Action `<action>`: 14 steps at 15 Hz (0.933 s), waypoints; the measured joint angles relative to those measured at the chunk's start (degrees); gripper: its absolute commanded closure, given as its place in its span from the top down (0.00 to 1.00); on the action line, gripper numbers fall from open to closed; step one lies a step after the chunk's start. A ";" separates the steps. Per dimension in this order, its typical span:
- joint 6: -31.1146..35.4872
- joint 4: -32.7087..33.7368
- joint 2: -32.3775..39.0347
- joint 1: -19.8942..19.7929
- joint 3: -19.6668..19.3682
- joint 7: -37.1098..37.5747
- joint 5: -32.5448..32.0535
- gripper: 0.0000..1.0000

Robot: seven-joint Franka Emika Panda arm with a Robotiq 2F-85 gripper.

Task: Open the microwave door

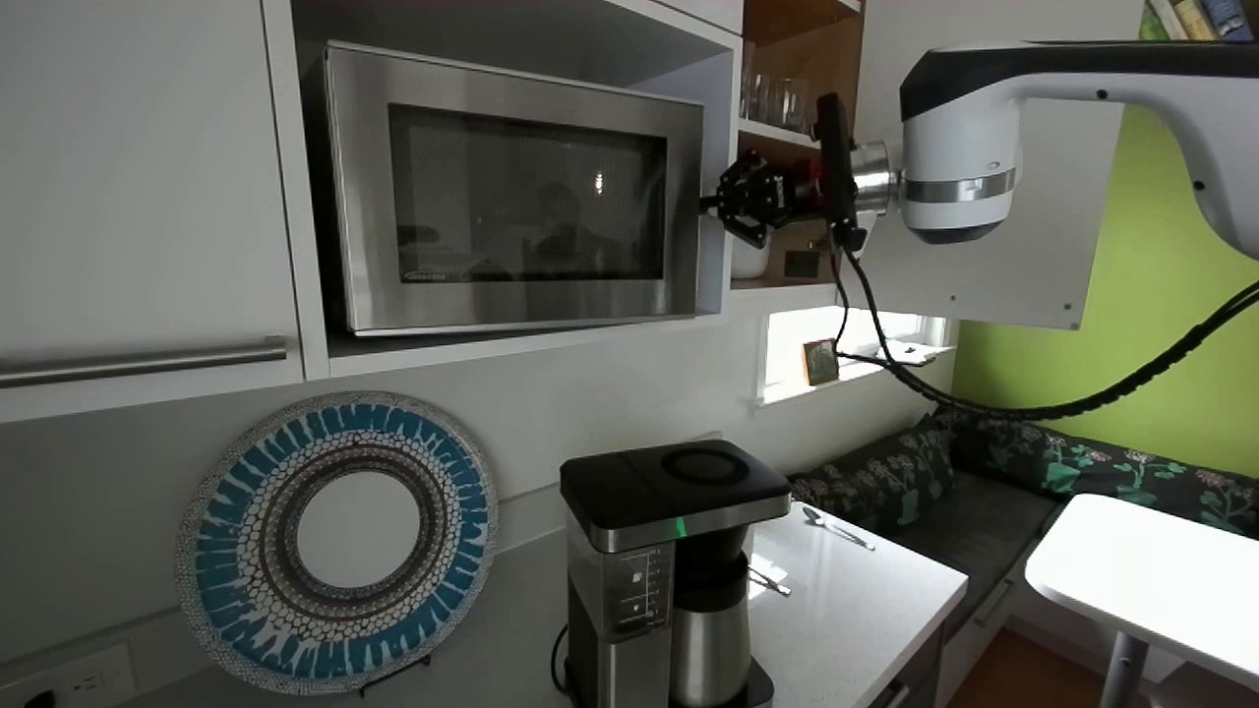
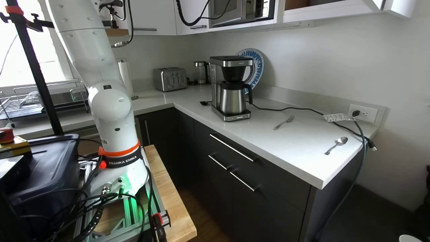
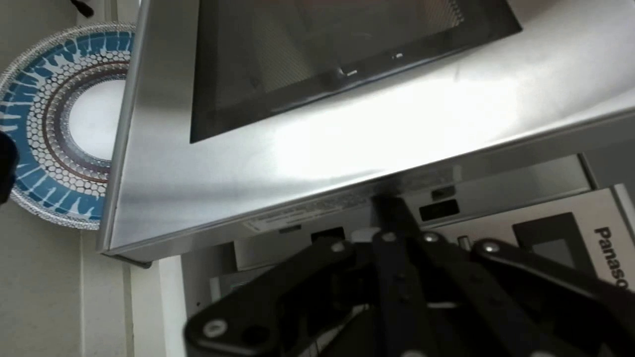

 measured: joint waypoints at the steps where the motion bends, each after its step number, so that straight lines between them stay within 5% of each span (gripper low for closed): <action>1: -0.63 -1.05 -1.22 -0.09 0.00 1.50 -0.79 0.00; 14: -19.48 -8.27 -16.74 -1.66 0.94 21.49 -16.68 0.00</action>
